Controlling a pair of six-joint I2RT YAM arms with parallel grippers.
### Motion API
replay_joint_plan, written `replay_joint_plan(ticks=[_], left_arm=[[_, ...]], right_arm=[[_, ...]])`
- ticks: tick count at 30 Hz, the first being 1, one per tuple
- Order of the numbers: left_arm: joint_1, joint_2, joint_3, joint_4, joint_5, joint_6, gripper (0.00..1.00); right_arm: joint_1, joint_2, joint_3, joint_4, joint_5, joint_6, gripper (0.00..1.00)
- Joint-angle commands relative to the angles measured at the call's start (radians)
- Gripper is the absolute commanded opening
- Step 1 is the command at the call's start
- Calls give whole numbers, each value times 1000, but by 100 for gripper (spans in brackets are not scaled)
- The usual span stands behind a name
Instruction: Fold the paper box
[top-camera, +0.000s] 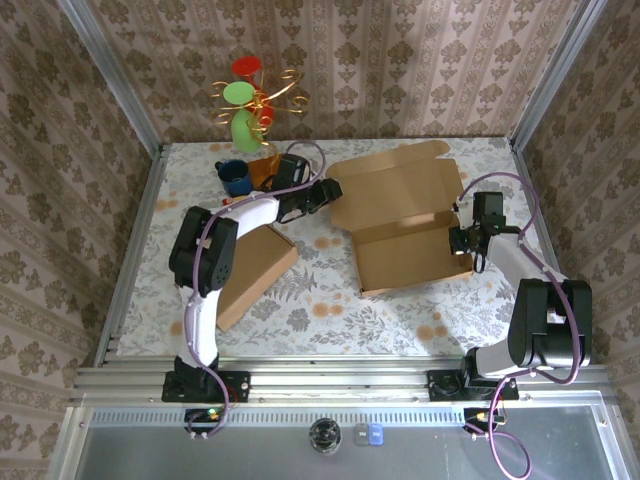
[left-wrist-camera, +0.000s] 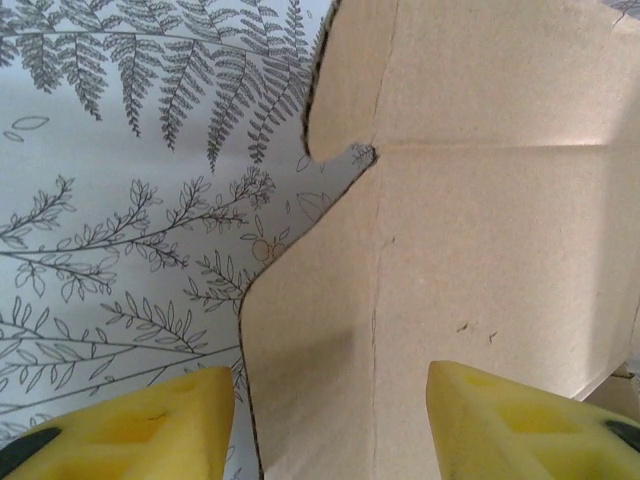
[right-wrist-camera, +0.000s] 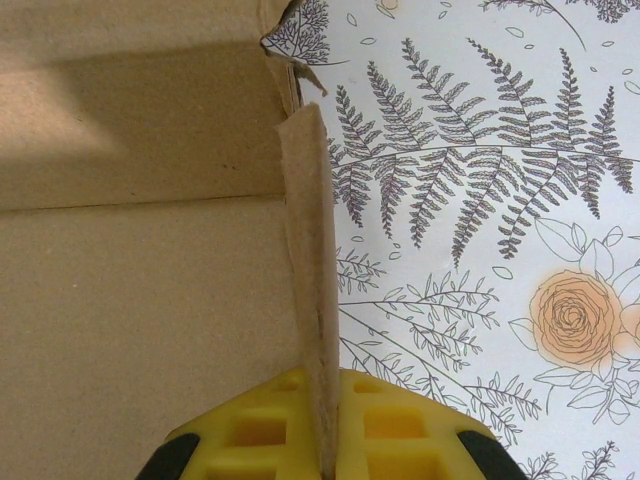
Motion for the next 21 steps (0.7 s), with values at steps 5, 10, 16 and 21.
replay_joint_plan(ticks=[5,10,16,21], left_arm=[[10,45,95,-24,20,47,48],[-3,19,104,-66,-12,107,37],[-18,-5,126,-139,-60,173,14],[-43,-26,164,-207,-115,249,3]], right_arm=[[-5,-5,4,-10,-27,-5,0],[-5,8,14,-14,-27,-7,0],[-5,22,25,-19,-30,-7,0],[-5,28,33,-23,-31,1,0]])
